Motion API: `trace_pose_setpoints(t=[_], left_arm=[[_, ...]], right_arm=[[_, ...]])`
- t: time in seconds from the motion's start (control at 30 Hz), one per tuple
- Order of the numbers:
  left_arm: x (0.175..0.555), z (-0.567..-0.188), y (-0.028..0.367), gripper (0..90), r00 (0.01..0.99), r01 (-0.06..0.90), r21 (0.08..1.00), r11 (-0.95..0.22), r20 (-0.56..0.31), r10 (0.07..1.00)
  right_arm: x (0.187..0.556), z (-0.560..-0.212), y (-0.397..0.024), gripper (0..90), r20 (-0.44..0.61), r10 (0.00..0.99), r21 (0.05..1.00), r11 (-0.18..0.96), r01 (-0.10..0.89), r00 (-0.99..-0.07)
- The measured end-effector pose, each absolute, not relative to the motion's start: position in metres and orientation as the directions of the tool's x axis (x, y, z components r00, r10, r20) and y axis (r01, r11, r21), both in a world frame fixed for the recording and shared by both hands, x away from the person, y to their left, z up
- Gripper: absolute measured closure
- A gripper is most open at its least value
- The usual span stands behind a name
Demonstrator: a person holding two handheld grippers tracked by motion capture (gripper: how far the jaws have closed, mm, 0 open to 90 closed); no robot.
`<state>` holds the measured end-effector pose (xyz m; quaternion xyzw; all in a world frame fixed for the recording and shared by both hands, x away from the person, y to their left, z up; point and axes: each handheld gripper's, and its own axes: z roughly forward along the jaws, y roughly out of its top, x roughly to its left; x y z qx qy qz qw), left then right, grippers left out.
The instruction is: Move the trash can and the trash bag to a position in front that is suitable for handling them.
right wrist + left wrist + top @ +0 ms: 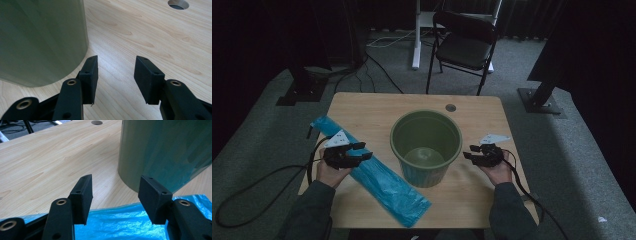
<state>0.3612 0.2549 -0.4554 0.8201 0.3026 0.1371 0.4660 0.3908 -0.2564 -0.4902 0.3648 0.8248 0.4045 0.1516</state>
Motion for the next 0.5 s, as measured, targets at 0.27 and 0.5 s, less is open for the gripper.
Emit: trace_pose_setpoints(t=[0.27,0.5], left_arm=[[0.369,-0.456,0.24,44.8,0.783,0.373,0.848,-0.376,-0.07,0.618],[0.379,-0.458,0.222,44.8,0.79,0.382,0.846,-0.372,-0.09,0.606]], right_arm=[[0.39,-0.486,-0.245,51.8,0.049,0.7,0.793,0.407,0.454,-0.712],[0.391,-0.483,-0.236,51.7,0.059,0.688,0.799,0.401,0.447,-0.723]])
